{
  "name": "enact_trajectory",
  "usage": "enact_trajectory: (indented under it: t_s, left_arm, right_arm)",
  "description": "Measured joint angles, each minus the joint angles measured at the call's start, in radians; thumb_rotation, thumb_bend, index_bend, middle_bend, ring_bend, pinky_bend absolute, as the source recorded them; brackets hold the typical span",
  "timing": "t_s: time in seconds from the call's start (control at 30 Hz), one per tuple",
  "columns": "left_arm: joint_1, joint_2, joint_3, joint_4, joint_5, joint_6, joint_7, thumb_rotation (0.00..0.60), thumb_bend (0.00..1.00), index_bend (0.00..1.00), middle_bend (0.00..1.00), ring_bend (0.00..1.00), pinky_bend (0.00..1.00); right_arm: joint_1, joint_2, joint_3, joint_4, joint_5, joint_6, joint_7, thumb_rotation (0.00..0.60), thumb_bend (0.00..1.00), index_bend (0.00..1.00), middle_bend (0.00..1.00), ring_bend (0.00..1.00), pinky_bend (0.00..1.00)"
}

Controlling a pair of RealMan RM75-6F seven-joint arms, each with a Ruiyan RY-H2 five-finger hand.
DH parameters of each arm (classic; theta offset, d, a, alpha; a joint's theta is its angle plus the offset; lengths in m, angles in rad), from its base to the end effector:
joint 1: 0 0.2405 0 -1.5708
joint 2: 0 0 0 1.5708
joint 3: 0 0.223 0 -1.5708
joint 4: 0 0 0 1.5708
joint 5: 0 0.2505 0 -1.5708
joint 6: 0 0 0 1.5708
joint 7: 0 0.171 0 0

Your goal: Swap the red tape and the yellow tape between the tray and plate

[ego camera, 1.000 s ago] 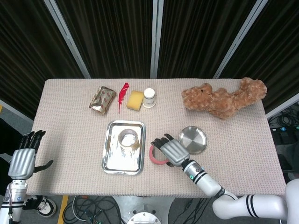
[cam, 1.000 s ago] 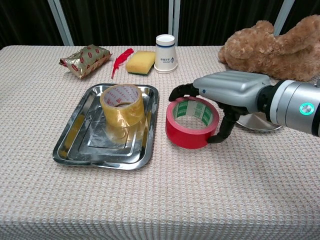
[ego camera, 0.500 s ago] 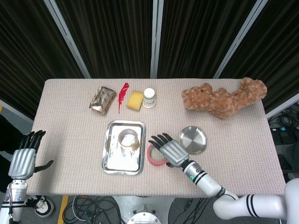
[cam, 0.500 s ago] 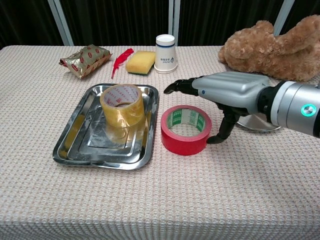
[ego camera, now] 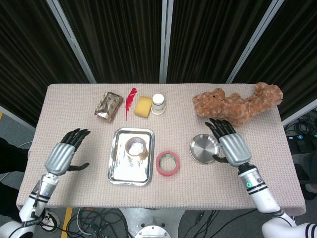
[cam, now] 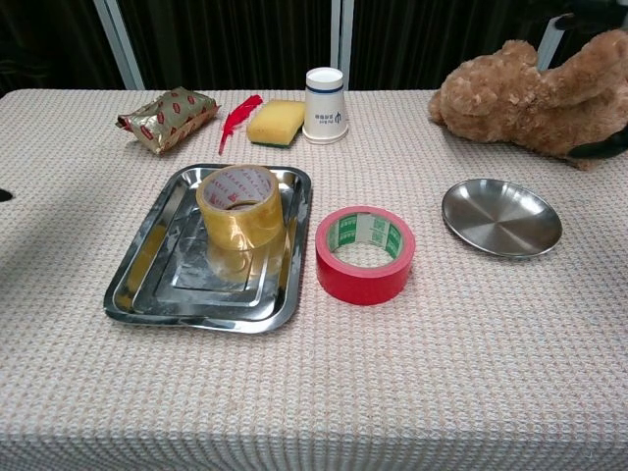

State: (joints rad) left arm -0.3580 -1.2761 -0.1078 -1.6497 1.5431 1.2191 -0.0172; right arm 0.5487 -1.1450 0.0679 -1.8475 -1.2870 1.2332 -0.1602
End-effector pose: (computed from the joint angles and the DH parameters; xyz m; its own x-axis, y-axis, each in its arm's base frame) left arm -0.1932 0.2781 0.0222 0.2570 0.1616 0.9528 0.9264 -0.3218 -0.1953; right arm -0.1549 -0.3003 0.0458 0.3321 -0.1437 0.9322 -0.9116 -0.3028 0.2781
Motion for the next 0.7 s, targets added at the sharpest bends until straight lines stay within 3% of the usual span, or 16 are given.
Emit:
enact_trajectory:
  t_s: [0.2,0.37,0.7]
  left_arm:
    - [-0.153,-0.065,-0.045,-0.007,-0.002,-0.162,0.009,0.600,0.11,0.07,0.05,0.00,0.10]
    - [-0.262,-0.150,-0.070,0.066,-0.048,-0.294,0.008,0.600,0.11,0.07,0.04,0.00,0.10]
    - [-0.373,-0.255,-0.083,0.214,-0.147,-0.409,0.034,0.600,0.11,0.06,0.03,0.00,0.10]
  right_arm:
    - [-0.119,0.105,0.005,0.068,-0.008,0.072,0.228,0.600,0.05,0.00,0.00,0.00,0.00]
    - [-0.195,0.136,0.008,0.139,-0.013,0.107,0.347,0.600,0.05,0.00,0.00,0.00,0.00]
    - [-0.265,0.137,0.016,0.188,-0.048,0.151,0.407,0.600,0.05,0.00,0.00,0.00,0.00]
